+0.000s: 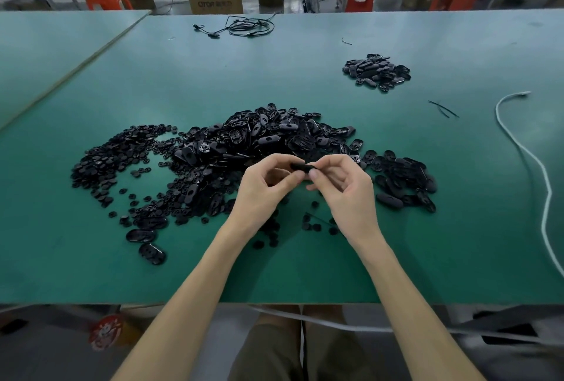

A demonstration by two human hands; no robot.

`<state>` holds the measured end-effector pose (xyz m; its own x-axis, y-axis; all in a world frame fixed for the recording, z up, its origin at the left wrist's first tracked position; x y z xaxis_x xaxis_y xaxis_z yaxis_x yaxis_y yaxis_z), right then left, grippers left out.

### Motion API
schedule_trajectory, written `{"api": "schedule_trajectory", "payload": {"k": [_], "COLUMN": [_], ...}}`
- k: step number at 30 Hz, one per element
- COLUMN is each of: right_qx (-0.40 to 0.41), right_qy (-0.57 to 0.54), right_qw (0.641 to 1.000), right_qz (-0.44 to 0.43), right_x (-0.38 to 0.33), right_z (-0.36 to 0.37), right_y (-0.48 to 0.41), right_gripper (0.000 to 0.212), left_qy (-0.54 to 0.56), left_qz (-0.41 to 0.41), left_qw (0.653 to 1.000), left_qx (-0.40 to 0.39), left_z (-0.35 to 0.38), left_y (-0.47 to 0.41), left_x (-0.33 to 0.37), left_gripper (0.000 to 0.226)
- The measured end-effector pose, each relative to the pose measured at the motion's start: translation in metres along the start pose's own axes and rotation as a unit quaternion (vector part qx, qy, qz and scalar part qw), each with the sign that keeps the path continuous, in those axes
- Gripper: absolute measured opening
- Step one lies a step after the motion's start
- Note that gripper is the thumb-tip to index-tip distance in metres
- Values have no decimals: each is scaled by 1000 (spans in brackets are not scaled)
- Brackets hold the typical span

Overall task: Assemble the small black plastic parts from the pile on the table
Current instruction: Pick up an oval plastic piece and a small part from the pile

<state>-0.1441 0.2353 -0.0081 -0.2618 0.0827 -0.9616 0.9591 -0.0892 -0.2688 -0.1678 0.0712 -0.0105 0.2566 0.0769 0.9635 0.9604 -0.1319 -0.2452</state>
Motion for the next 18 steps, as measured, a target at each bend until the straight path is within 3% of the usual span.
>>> {"api": "schedule_trajectory", "payload": {"k": [3,8,12,18], "right_qx": [-10,-21,-130,-153], "right_qy": [23,177,312,350], "right_qw": [1000,984,939,922], "right_qz": [3,-25,-55,-56], "right_x": [1,-2,3,5], "right_z": [3,8,37,42], "right_y": [0,0,7,8], "right_gripper": [17,17,15,10], "left_qy": [8,57,64,54], "left_qz": [1,-38,-43,-38], "left_qw": [1000,993,991,994], "left_qx": [25,99,105,90], "left_z": [-6,-23,-22,-19], "left_y": [1,1,0,1], "left_x": [-1,-11,-13,-11], "left_gripper": [11,8,8,9]}}
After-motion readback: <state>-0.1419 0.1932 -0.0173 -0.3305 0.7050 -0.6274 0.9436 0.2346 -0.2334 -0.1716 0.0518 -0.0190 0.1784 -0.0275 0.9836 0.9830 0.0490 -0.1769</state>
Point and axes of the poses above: each hand's wrist, its own y-axis away from the middle knuckle, its own z-axis out of the palm, x = y × z, the point moved 10 cm from there along -y, towards the middle knuckle, and after that the axes turned 4 degrees about y, right-handed, at the moved point
